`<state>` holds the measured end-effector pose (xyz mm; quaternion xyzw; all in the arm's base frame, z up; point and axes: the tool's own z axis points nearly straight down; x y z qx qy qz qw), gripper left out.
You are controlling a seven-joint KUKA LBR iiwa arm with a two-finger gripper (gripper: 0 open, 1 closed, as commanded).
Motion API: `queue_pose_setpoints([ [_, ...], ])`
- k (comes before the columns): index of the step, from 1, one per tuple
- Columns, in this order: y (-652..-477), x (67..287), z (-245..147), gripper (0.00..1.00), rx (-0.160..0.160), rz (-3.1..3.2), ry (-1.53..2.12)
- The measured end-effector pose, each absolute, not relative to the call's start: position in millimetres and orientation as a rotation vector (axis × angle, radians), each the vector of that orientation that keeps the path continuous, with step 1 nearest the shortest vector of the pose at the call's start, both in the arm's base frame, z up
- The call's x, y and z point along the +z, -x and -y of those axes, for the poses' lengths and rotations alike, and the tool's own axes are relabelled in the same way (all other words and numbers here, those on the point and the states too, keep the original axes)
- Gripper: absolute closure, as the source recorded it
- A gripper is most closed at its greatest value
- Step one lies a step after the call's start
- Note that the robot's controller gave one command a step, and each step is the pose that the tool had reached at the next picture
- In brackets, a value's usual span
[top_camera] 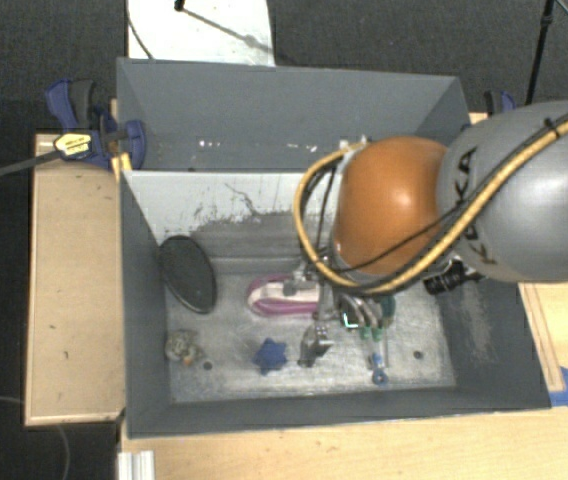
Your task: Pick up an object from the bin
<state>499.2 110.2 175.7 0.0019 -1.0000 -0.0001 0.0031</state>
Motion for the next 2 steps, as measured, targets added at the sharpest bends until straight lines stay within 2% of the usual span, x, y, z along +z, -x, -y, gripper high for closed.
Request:
queue_pose_setpoints([
  [1,-479.8,81.4,-123.0,0.0,-0.002,3.13,-0.289],
  [2,-480.2,83.7,-122.8,1.0,-0.002,3.131,-0.282],
])
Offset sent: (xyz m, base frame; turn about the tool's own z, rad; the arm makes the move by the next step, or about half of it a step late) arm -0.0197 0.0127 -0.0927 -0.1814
